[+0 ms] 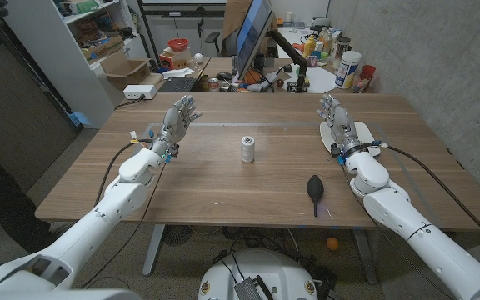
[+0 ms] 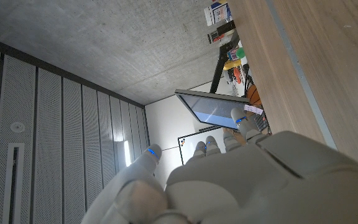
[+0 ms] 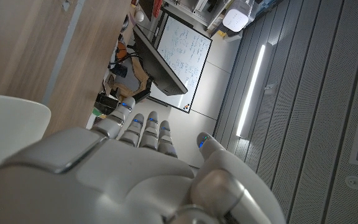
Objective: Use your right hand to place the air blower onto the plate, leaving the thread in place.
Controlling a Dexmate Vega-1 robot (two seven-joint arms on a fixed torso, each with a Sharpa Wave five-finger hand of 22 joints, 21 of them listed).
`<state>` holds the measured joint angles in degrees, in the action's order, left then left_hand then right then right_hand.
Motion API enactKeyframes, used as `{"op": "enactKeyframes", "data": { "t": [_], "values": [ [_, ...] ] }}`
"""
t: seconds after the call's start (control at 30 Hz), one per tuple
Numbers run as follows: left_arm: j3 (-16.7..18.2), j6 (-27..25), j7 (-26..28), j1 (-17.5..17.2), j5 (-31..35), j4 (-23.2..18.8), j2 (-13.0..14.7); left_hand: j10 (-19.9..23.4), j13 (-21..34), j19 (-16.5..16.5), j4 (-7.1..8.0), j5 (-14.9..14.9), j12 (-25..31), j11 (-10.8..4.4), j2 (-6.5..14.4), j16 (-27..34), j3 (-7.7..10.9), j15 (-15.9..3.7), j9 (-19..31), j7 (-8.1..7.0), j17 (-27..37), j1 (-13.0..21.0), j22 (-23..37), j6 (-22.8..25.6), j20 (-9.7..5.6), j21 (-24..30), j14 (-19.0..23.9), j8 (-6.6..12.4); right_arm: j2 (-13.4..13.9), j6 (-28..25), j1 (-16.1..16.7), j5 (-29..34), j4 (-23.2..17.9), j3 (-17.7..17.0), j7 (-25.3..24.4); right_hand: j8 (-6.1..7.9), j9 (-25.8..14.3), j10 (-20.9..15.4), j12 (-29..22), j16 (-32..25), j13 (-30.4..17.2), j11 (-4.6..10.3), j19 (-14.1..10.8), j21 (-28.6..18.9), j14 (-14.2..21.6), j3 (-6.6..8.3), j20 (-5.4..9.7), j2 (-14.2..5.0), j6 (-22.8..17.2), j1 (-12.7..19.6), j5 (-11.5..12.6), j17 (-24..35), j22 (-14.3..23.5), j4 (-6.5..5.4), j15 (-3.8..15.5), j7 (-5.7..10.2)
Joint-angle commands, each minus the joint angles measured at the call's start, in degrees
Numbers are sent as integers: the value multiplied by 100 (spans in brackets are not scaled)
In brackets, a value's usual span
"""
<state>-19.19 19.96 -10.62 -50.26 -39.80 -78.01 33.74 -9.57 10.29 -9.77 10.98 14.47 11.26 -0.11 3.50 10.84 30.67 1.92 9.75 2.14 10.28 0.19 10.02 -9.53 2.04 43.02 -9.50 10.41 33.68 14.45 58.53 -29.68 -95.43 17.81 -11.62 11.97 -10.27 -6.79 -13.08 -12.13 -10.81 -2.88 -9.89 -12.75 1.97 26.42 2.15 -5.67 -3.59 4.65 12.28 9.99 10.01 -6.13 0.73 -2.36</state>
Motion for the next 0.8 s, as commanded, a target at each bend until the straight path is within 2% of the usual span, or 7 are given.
{"op": "enactKeyframes", "data": {
  "t": [0.03,0.17,0.43,0.63,0.8],
  "values": [
    [-71,9,122,121,166,13,-31,-142,14,-399,-4,42,21,-1,700,33,41,14,28,18,16,10,26,-59,38,22,-43,24,390,16,-171,196,38,-104,253,10,-29,-71,0,12,-29,-10,-60,-34,54,8,50,-99,-60,77,-11,7,20,56,-36,-25],
    [-75,5,155,113,182,4,-29,-142,14,-397,-4,43,20,7,700,32,42,18,28,27,16,11,26,-52,39,18,-44,25,591,-4,-121,443,-67,-130,213,69,-43,-156,2,29,-36,-74,-66,-14,132,7,-63,-48,-284,182,-56,8,21,185,-152,-69],
    [-97,-64,177,124,258,-62,57,-144,14,-390,-3,44,18,8,699,28,43,25,29,34,16,11,26,-48,25,10,-51,22,896,105,128,851,-303,-296,50,86,-62,-239,4,47,-49,-83,-65,8,180,8,-40,-48,-412,276,-96,20,23,297,-191,-63],
    [-92,-77,205,111,277,-123,87,-141,14,-384,-2,46,18,5,699,27,43,26,29,32,16,10,27,-47,17,5,-53,20,1221,162,504,1272,-625,-560,-169,70,-70,-240,20,56,-55,-88,-61,19,187,3,-38,-63,-413,310,-112,28,23,338,-192,-62],
    [-109,-107,207,114,282,-141,92,-142,14,-384,-2,47,17,4,699,28,43,23,29,32,16,10,27,-47,20,-1,-48,17,1495,118,958,1540,-997,-906,-339,49,-73,-208,44,68,-59,-80,-57,27,172,-7,-58,-67,-390,328,-125,34,24,365,-216,-53]
  ]
}}
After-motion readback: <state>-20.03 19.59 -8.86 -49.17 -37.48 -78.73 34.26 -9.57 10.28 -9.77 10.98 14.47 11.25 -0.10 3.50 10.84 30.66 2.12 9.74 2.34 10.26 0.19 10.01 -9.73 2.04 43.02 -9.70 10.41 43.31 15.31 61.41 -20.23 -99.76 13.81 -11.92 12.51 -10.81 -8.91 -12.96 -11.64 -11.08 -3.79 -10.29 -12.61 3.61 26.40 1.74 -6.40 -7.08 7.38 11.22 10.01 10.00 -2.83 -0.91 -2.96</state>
